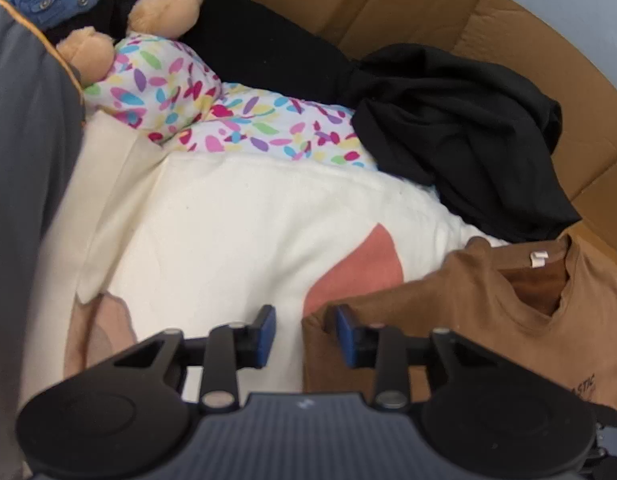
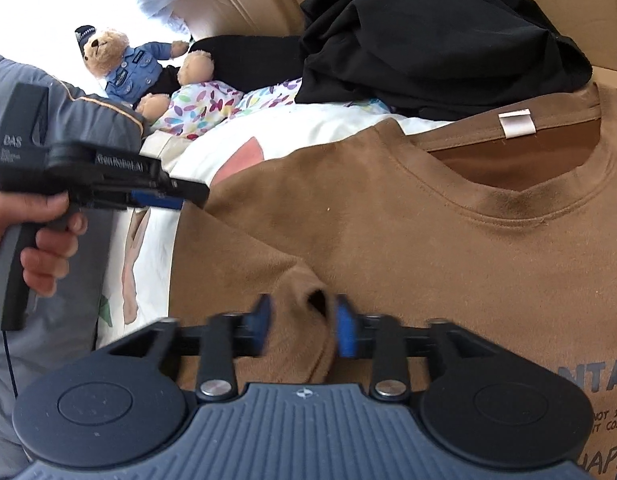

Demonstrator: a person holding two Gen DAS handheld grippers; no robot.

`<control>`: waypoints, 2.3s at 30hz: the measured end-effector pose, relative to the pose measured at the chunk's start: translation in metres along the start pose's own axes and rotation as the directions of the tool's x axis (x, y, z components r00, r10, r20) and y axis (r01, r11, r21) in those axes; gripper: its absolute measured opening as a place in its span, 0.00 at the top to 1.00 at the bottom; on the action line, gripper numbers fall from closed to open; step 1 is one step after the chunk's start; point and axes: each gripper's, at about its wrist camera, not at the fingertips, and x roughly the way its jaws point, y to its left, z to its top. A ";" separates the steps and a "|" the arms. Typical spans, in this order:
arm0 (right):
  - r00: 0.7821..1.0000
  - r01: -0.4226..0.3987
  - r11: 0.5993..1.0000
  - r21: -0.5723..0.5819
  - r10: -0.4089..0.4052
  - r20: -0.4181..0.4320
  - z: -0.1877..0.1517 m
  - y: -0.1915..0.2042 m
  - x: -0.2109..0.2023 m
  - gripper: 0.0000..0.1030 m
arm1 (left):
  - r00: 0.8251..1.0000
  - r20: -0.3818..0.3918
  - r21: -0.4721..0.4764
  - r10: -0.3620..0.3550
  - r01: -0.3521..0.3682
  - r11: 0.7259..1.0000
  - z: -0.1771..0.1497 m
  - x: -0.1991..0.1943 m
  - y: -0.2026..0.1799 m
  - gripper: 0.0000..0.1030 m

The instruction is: Fold clothes

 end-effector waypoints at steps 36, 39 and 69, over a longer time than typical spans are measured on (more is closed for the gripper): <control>0.994 0.095 0.995 -0.027 -0.096 -0.053 -0.019 -0.005 -0.039 0.54 | 0.992 0.086 -0.073 0.092 -0.086 0.994 -0.051 -0.042 -0.008 0.72; 0.995 0.081 0.996 -0.040 -0.083 -0.054 -0.027 0.005 -0.051 0.54 | 0.992 0.089 -0.082 0.087 -0.080 0.993 -0.065 -0.053 -0.008 0.72; 0.987 0.021 0.963 -0.267 -0.062 -0.147 -0.099 0.067 -0.031 0.56 | 0.996 0.086 -0.029 -0.008 0.011 1.000 -0.211 -0.065 -0.009 0.70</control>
